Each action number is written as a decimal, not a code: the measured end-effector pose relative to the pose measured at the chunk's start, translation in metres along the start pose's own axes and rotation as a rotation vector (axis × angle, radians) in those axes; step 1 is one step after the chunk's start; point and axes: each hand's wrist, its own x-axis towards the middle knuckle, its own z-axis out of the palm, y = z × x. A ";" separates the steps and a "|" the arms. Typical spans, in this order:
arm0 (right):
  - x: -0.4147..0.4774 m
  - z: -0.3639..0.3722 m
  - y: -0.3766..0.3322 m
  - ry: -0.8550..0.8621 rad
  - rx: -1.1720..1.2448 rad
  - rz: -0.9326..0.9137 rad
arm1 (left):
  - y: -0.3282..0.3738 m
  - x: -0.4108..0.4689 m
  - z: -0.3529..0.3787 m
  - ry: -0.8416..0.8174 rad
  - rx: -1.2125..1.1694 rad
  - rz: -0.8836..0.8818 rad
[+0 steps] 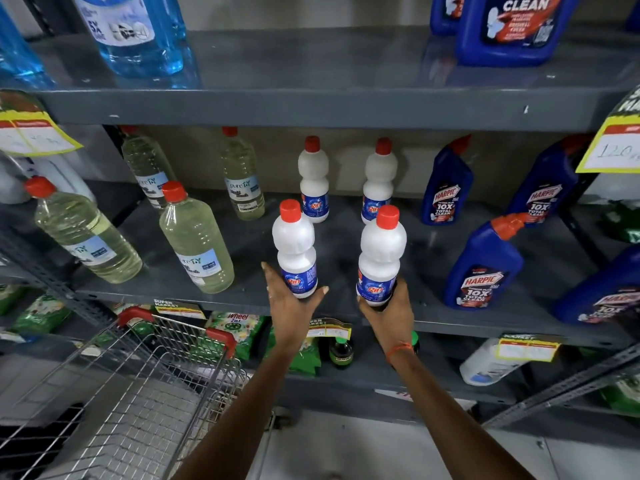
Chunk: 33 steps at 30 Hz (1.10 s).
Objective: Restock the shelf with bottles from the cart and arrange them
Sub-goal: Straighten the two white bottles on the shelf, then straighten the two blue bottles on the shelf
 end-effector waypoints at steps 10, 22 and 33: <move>-0.008 -0.079 -0.007 0.248 -0.080 -0.347 | 0.085 -0.073 0.061 0.213 0.090 0.548; 0.029 -0.251 0.097 0.477 -0.127 -0.061 | 0.150 -0.150 0.213 -0.018 -0.107 0.054; 0.072 -0.278 0.116 0.389 -0.118 0.075 | 0.155 -0.143 0.243 0.095 0.069 -0.109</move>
